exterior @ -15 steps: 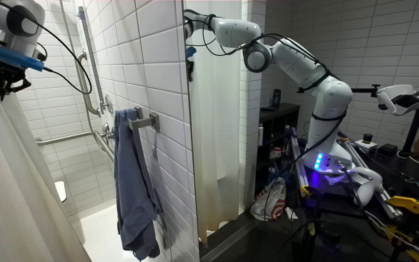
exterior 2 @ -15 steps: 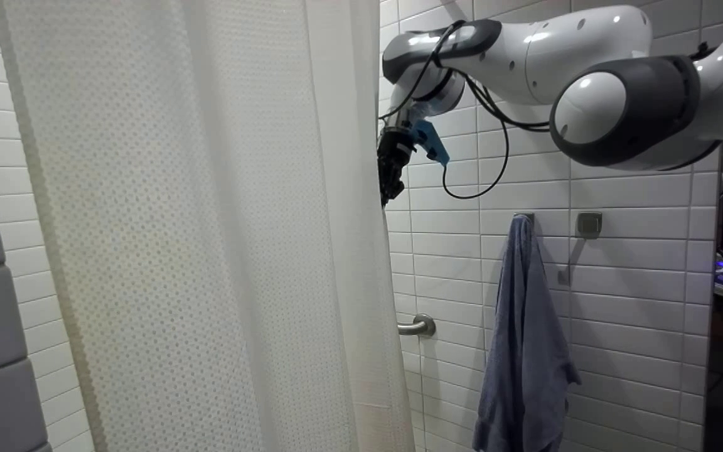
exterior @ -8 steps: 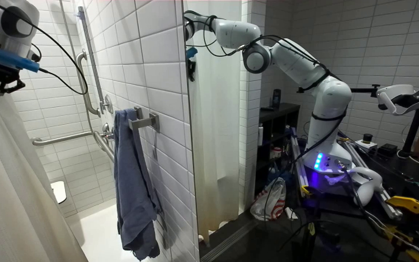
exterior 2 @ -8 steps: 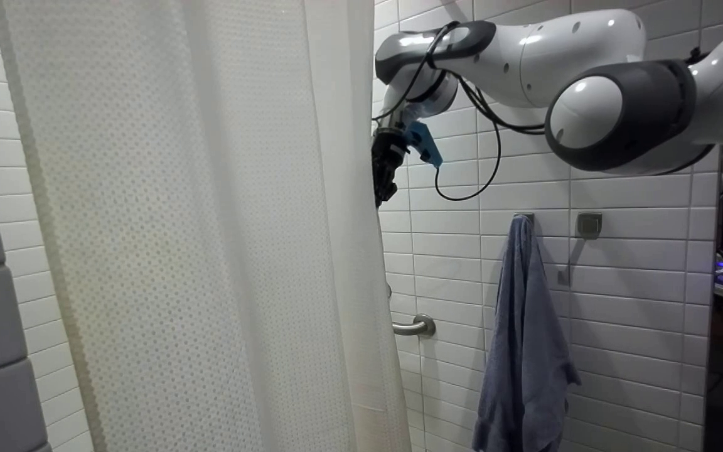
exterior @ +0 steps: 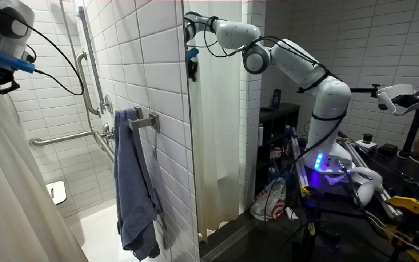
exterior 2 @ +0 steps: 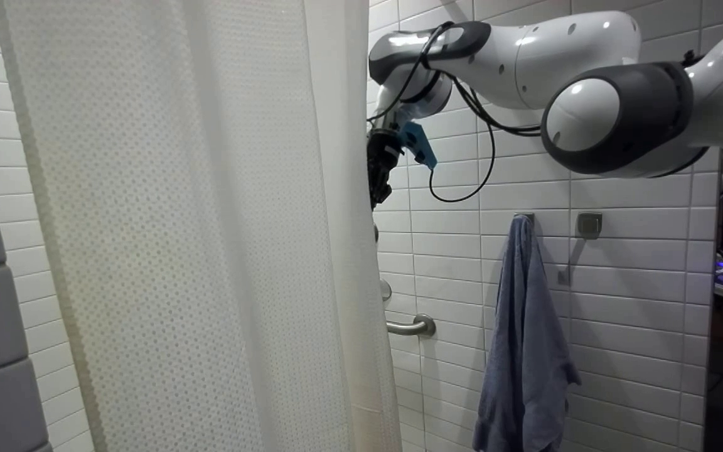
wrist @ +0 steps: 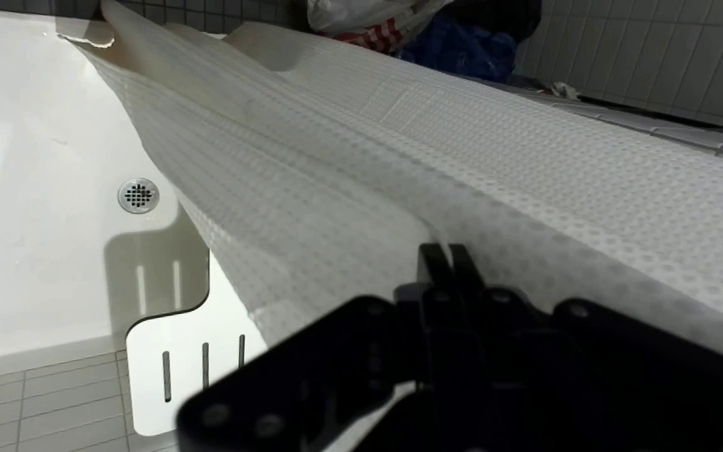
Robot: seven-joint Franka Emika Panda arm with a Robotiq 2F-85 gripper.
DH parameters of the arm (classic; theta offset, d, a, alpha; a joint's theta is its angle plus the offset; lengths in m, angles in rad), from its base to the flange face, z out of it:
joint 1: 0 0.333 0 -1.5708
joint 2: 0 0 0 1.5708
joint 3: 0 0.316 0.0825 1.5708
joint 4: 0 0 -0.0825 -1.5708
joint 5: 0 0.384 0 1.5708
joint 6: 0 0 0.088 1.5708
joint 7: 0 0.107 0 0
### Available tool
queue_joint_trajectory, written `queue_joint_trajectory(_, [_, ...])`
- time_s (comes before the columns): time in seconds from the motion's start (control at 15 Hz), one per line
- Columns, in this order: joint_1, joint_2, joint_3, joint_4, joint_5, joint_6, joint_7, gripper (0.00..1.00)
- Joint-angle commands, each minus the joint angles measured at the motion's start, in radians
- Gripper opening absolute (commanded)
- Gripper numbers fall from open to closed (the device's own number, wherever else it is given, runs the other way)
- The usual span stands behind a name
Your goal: Open the shower curtain
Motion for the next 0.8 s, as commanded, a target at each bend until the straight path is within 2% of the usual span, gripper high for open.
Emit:
queue_joint_trajectory(0.0, [0.007, 0.039, -0.008, 0.015, -0.024, -0.038, 0.001, 0.32])
queue_joint_trajectory(0.53, [-0.099, 0.032, -0.015, 0.024, 0.002, -0.058, 0.03, 0.88])
queue_joint_trajectory(0.67, [-0.12, 0.024, -0.02, 0.035, -0.009, -0.055, 0.029, 0.99])
queue_joint_trajectory(0.73, [-0.128, 0.018, -0.024, 0.042, -0.017, -0.056, 0.026, 1.0])
